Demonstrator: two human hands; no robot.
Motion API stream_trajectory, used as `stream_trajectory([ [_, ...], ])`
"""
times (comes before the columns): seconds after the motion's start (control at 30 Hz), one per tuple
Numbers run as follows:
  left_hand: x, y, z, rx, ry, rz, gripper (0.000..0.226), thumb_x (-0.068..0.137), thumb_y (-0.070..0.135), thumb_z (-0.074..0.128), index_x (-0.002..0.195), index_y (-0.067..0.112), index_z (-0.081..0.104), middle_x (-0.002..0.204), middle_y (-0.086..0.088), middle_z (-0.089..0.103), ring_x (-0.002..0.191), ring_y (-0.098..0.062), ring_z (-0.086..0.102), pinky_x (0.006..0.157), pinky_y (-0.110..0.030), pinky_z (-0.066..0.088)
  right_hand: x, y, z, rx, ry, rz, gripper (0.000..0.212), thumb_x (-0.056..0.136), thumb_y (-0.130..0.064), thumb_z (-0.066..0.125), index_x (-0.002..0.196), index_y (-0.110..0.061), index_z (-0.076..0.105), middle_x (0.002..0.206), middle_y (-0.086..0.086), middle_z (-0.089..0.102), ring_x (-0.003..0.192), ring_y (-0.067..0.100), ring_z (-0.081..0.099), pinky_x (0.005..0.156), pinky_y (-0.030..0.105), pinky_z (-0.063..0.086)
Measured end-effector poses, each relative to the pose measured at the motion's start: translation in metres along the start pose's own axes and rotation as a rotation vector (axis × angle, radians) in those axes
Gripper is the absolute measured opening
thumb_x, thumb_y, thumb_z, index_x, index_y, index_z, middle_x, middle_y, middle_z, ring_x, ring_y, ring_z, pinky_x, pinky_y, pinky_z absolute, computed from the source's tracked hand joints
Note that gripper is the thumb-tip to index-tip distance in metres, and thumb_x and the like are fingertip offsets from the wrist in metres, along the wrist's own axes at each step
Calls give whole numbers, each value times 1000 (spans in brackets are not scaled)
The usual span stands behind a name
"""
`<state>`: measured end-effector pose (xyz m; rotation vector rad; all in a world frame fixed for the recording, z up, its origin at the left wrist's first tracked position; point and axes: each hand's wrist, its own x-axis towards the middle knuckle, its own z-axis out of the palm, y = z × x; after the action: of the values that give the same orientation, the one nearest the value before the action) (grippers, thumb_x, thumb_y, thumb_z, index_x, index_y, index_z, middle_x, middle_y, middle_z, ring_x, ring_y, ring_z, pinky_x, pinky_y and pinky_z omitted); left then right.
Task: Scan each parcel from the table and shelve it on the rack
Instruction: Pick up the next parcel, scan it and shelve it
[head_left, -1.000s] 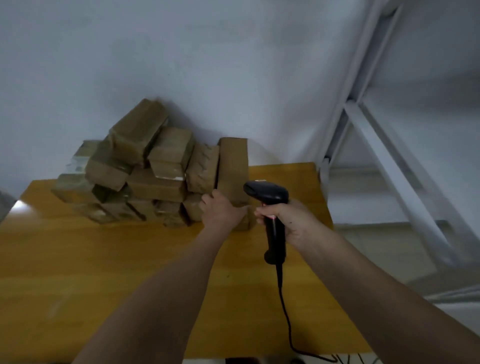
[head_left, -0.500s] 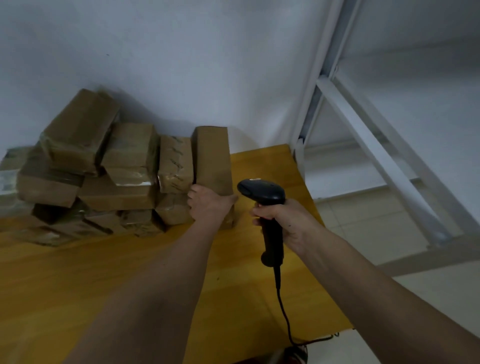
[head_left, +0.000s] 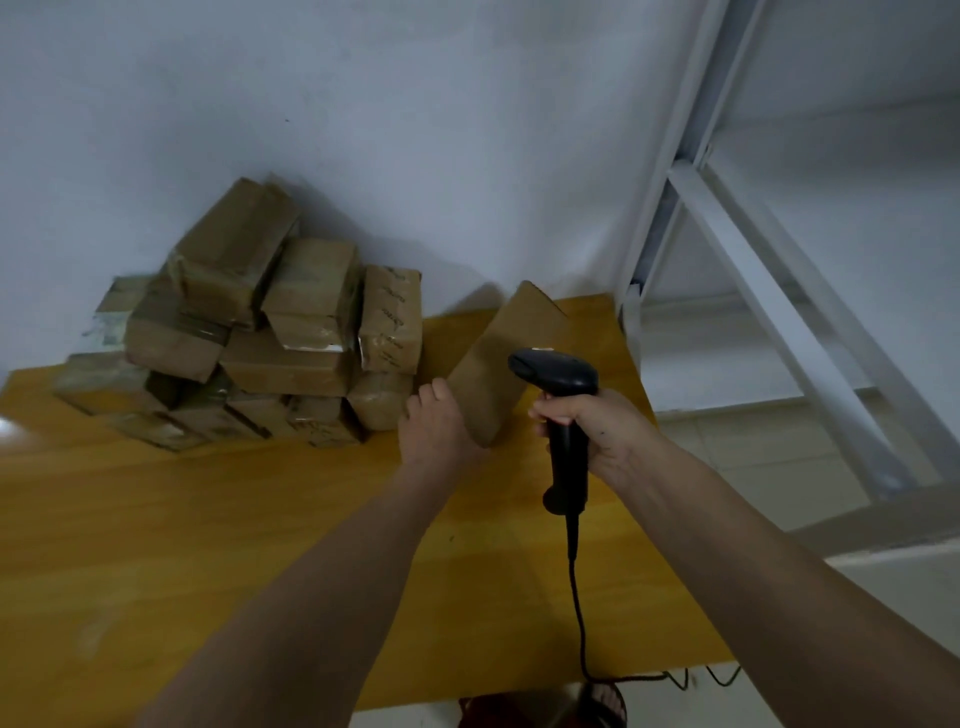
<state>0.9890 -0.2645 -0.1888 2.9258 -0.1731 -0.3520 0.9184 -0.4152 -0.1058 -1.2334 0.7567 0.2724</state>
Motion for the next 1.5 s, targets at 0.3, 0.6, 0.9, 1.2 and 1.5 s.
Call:
stream_trajectory([
  [0.3,-68,-26,61,478,115,294,120,60,47,80,147,8,7,129,-16,39,109,-32,41,90,-45,41,-7,22,-18,-7,26,66,10,79,3,70,86,-4,65,87,12,69,76,22,65,89,38,49],
  [0.6,-95,-21,91,499,-7,325,81,86,33,65,148,14,17,132,-14,38,115,-31,42,100,-47,34,-4,46,-34,-10,75,136,19,77,4,71,94,-1,64,93,16,69,79,24,65,93,40,49],
  [0.9,-35,5,52,191,-217,180,122,57,67,78,150,23,13,154,-12,15,143,-34,13,115,-57,19,1,55,-54,58,139,119,19,79,4,70,95,-1,62,78,14,69,67,21,62,79,35,52],
  [1.2,16,1,60,204,-484,74,153,44,73,81,148,35,-24,159,-15,-11,146,-40,-9,113,-67,3,2,79,-70,54,178,153,23,80,2,70,102,-1,63,97,14,70,85,26,63,74,33,52],
  [1.5,-15,-20,69,-164,-898,-322,117,53,75,76,141,7,39,132,-17,54,106,-36,62,76,-42,55,16,83,-61,17,163,205,23,80,0,71,101,0,62,87,16,69,75,27,66,63,36,54],
])
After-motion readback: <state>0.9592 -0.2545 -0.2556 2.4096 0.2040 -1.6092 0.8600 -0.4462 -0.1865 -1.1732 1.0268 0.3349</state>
